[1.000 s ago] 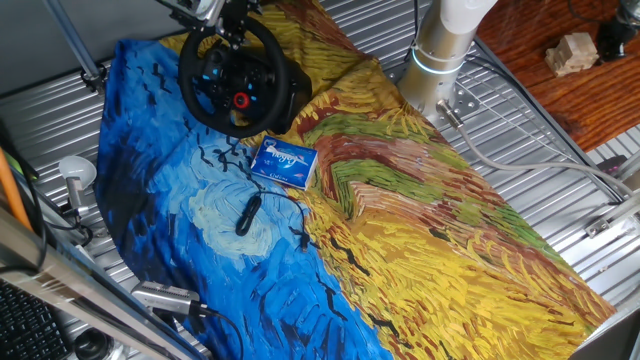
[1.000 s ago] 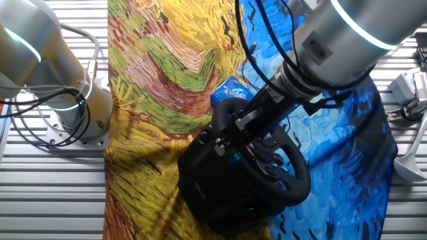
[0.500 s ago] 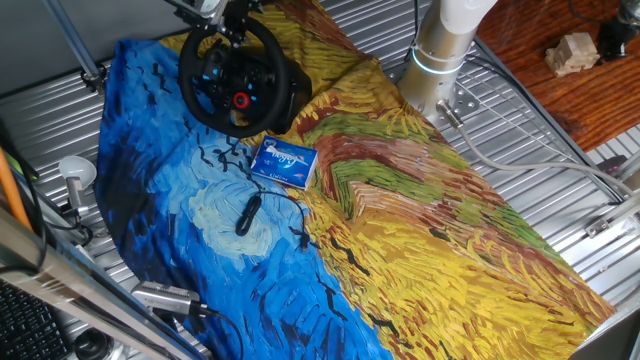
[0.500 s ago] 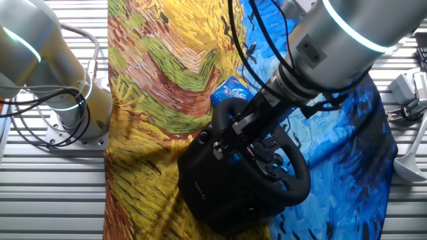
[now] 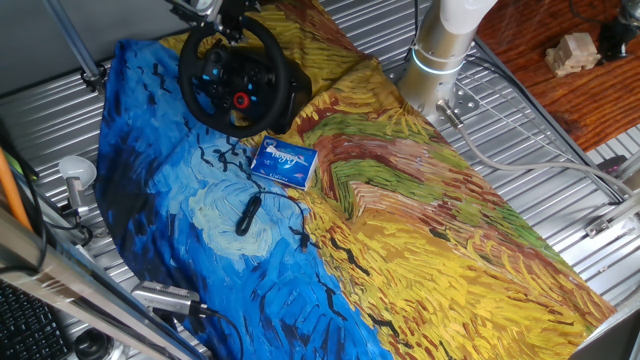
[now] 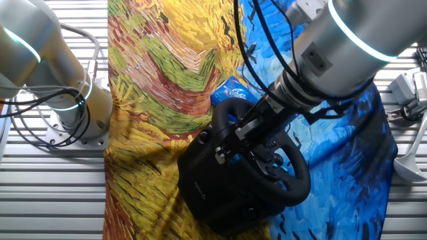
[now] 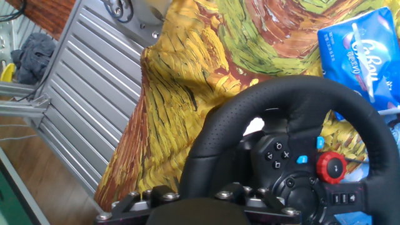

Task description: Rotate the steering wheel 90 degrees counterclockwise

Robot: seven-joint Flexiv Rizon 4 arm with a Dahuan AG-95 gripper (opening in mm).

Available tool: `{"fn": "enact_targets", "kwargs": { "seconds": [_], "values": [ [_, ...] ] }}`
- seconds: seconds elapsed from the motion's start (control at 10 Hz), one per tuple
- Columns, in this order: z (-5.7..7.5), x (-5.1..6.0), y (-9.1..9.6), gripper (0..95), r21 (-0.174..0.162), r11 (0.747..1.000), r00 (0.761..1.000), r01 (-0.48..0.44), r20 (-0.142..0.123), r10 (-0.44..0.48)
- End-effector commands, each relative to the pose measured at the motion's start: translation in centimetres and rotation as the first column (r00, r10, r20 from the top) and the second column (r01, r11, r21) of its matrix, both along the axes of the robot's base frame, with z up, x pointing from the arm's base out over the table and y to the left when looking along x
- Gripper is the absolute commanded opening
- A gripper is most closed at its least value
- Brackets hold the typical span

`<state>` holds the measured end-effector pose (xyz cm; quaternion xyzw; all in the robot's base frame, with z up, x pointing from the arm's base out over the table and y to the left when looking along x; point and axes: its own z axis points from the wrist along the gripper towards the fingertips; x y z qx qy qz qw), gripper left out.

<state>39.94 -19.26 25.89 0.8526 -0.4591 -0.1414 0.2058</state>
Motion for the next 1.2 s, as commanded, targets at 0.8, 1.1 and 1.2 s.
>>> {"fn": "enact_targets", "kwargs": {
  "seconds": [0.8, 1.1, 1.2],
  "values": [
    [-0.28, 0.31, -0.68, 19.0, 0.003, 0.999, 0.999, 0.035, 0.003, -0.035],
    [-0.68, 0.45, -0.77, 19.0, 0.012, 0.999, 0.999, 0.040, 0.004, -0.040],
    [-0.68, 0.45, -0.76, 19.0, 0.011, 0.999, 0.999, 0.041, 0.002, -0.041]
  ]
}}
